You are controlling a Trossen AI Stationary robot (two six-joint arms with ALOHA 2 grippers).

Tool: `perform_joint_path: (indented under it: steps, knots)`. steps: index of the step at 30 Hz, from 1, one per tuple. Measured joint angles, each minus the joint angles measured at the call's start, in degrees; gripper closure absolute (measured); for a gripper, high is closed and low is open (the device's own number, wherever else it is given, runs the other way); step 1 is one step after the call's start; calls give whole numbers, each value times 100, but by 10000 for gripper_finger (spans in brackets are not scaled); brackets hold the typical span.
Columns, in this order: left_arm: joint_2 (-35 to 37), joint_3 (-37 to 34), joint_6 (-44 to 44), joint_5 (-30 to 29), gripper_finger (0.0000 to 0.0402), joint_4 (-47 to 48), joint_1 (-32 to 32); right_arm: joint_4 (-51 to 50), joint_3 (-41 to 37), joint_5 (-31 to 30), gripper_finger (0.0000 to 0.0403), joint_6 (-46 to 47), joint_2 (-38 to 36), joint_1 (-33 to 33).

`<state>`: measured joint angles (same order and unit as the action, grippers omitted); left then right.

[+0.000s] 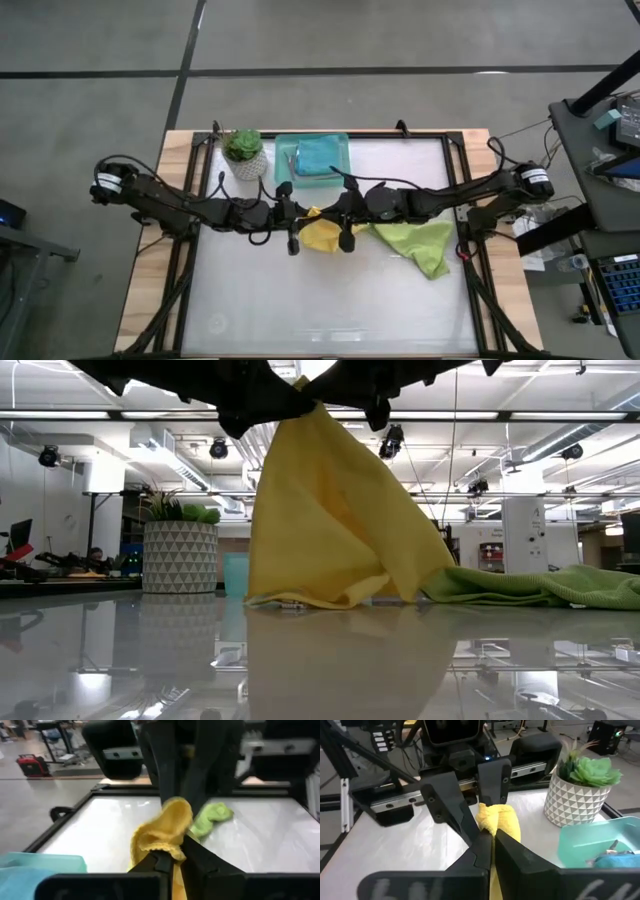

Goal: Fold microfiber towels
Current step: Fold the yellow microfiber cloth

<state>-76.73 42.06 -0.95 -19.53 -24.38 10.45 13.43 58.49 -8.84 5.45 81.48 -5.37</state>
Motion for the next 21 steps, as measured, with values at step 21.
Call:
perform_joint_path:
  steps: [21]
  knots:
    - [200,36,-11,240,401,151,118,-1855,532,-79,279,268,-417,109]
